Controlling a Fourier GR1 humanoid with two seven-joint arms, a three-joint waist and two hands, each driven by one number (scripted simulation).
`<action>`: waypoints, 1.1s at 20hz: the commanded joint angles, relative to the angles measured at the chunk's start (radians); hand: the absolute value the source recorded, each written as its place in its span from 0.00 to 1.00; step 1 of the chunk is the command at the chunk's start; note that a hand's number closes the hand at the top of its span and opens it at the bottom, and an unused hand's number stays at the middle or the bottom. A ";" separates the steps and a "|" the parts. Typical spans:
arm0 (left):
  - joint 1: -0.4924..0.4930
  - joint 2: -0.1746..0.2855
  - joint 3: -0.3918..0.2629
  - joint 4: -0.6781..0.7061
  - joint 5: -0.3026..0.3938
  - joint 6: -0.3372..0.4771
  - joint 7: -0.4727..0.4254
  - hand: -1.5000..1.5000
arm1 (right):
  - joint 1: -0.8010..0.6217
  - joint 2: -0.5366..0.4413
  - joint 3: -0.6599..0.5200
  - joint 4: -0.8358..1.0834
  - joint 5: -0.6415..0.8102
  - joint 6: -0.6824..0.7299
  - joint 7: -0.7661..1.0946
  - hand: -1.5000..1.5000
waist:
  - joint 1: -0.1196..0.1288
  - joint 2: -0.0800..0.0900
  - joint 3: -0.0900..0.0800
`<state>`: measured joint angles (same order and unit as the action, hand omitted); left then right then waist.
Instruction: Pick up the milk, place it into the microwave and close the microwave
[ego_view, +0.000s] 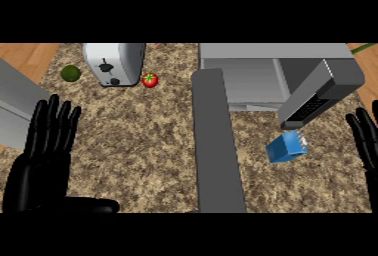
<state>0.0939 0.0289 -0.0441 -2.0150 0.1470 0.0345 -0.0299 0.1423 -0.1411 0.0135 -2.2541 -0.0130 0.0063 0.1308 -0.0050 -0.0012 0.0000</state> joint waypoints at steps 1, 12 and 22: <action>0.054 -0.017 0.037 0.051 0.094 -0.049 -0.061 0.00 | 0.121 0.023 0.024 -0.049 0.012 0.018 -0.015 0.00 | 0.001 0.000 0.000; 0.363 0.020 -0.031 -0.097 0.129 -0.136 -0.167 0.00 | 0.161 0.059 -0.016 0.132 0.008 0.059 -0.158 0.00 | 0.011 -0.001 0.000; 0.463 0.004 -0.110 -0.072 0.069 -0.125 -0.302 0.00 | 0.078 0.108 -0.072 0.489 0.040 0.040 -0.398 0.00 | 0.014 0.000 0.000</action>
<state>0.4863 0.0158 -0.1596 -2.0374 0.1937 -0.0688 -0.3168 0.2598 -0.0581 -0.0410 -1.8948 -0.0007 0.0731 -0.1898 0.0048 -0.0010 0.0001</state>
